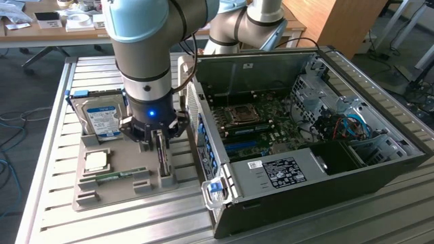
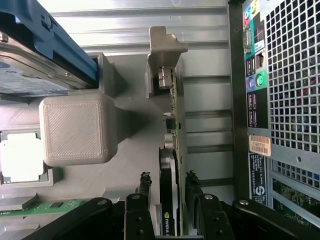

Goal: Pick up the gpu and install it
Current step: 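Pick up the gpu and move the gpu toward the slot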

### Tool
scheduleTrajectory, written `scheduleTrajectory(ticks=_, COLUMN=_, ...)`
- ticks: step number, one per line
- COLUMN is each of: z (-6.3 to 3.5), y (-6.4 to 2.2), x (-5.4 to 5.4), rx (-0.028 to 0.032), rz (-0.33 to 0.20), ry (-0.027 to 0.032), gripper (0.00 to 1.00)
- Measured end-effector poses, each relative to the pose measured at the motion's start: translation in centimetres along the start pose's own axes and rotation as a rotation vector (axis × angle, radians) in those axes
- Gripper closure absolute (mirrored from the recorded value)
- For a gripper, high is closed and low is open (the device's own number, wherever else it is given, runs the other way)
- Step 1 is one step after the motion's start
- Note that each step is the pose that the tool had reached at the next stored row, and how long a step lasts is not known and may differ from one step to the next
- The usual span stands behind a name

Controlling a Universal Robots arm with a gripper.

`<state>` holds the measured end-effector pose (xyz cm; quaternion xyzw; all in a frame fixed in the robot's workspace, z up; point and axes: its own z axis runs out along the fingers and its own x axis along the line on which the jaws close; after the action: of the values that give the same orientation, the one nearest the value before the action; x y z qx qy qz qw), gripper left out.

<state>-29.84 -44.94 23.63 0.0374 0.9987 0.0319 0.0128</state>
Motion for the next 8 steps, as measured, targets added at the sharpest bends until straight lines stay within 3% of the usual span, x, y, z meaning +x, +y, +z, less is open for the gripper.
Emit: scheduleTrajectory(ticks=8, z=0.56, y=0.02, x=0.02, rx=0.0001, rz=0.000, ry=0.0001, gripper=0.58)
